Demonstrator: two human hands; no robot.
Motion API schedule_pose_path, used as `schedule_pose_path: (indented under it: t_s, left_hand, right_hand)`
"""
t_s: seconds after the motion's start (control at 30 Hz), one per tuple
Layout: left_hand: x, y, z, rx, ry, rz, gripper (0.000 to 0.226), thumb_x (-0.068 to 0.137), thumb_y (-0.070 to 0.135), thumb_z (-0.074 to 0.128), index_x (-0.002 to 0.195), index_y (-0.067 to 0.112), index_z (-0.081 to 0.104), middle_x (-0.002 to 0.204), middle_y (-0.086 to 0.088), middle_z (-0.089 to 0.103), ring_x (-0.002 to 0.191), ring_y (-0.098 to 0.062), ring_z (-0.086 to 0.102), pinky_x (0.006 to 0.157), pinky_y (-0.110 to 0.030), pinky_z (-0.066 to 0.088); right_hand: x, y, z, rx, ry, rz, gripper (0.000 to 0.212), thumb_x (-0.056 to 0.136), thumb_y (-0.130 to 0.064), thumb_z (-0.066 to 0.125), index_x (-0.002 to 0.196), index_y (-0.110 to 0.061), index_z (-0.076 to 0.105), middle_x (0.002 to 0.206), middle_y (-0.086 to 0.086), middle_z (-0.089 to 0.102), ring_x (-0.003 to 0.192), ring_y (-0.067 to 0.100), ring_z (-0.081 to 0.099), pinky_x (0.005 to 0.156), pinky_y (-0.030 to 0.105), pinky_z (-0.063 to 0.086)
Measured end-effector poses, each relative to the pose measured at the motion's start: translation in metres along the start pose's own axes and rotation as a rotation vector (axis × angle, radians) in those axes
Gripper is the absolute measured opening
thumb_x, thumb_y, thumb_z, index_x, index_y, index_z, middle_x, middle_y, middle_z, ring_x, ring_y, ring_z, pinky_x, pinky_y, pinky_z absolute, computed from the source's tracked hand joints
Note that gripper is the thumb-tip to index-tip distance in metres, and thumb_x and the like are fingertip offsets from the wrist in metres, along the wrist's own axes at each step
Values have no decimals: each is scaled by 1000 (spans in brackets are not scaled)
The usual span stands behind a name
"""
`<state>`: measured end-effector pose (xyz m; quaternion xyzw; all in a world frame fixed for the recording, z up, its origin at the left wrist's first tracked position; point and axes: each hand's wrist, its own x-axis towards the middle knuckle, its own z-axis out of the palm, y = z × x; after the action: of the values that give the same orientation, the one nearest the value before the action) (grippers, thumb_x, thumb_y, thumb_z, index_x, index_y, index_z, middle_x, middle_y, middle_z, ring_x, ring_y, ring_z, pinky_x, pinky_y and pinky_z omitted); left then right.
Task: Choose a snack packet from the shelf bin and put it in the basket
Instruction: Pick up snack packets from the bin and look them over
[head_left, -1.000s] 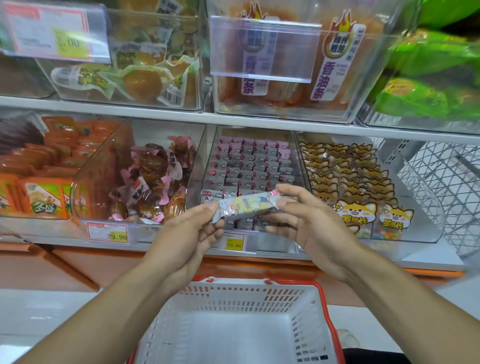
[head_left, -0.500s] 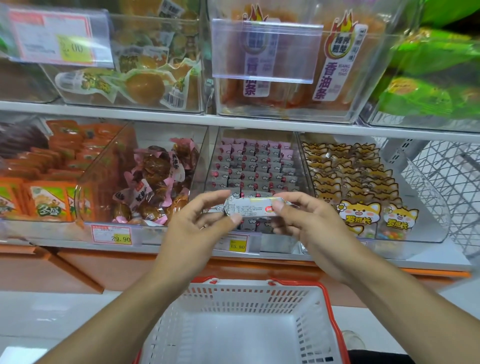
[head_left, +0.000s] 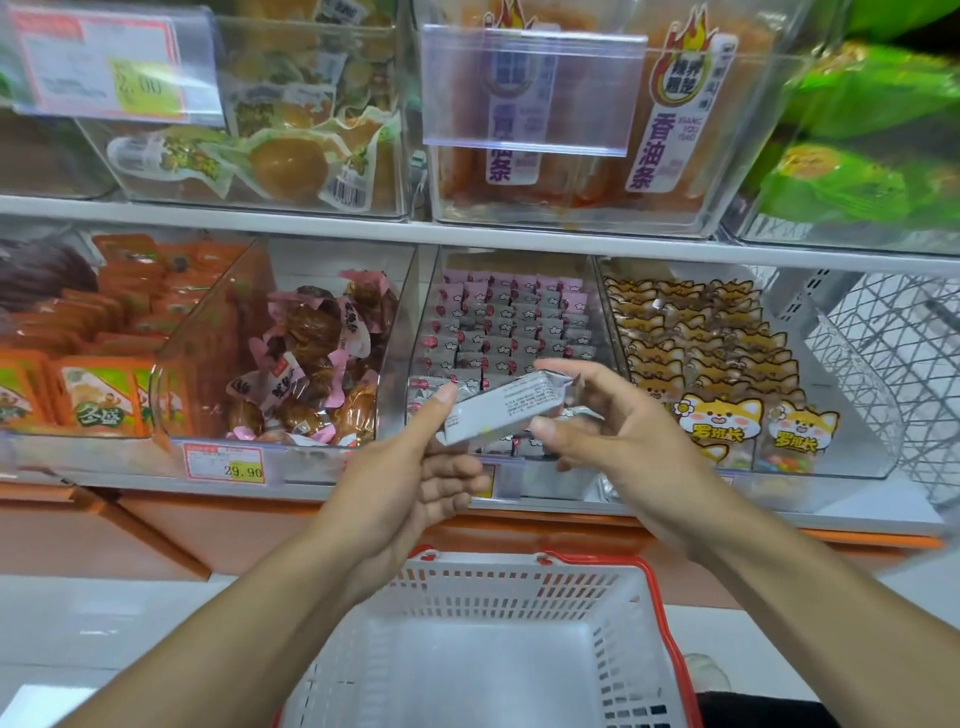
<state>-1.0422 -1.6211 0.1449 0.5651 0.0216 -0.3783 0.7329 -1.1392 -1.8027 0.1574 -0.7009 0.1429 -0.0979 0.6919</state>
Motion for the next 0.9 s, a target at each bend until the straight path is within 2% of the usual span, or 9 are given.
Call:
schedule_pose_path:
  t_s: [0.1,0.23,0.37,0.47,0.57,0.63,0.7,0.8,0.9]
  left_hand:
    - [-2,-3,2,49,4,-66,70,64,67,74,99,7,71,65,-9,69,57,-19,71,48,-25,55]
    - [0,-6,1,81,-68,-153,58,78,68,67,60,14,77,62,-8,67,55,-19,68,48,-24,54]
    - [1,-8,4,72,-88,-164,51,85,59,68,59,16,75,65,-9,68,57,-19,68,50,-25,55]
    - [4,-12,5,267,-42,22,27,94,38,68,77,19,75,77,-4,75,66,-14,70,57,-23,56]
    - [5,-22,1,744,21,418,4,92,34,70,96,34,69,94,19,71,84,3,65,73,-15,52]
    - [5,-30,-1,1129,-20,667,27,93,43,66,119,45,59,123,31,58,115,12,50,100,-12,38]
    - [6,-37,0,1396,-108,817,54,95,48,62,145,44,43,151,28,38,141,8,23,116,-15,10]
    - [8,-44,1,1627,-191,802,74,97,55,52,160,37,17,168,22,5,150,1,-17,115,-21,-20]
    - [9,-47,1,1779,-207,752,80,100,56,45,162,33,-2,168,17,-14,148,-6,-34,119,-37,-24]
  right_hand:
    - [-2,-1,4,-13,-2,-48,39,80,-29,75,118,-23,70,112,-2,76,94,18,72,75,30,59]
    - [0,1,5,47,63,-25,33,83,-30,73,114,-18,73,106,4,78,96,19,73,81,34,61]
    - [4,2,0,113,194,-40,25,87,-22,73,111,-16,68,104,7,78,100,28,74,86,40,61]
    - [6,-4,-10,58,337,-106,21,88,-18,76,107,-17,66,99,9,77,94,27,74,78,37,61]
    - [5,-8,-24,-208,430,-260,16,87,-23,79,98,-26,67,93,1,75,82,21,69,72,34,58]
    - [3,-10,-29,-374,412,-350,17,87,-26,79,95,-33,67,88,-14,73,76,4,66,68,18,52]
    - [1,-10,-32,-478,377,-368,17,86,-27,80,97,-33,68,89,-17,71,78,2,65,68,13,49]
    - [-1,-7,-32,-675,321,-356,20,83,-33,82,98,-33,70,89,-14,71,85,4,63,72,14,46]
    - [-1,-2,-30,-857,259,-347,24,82,-39,81,102,-34,70,95,-10,66,90,6,57,77,21,43]
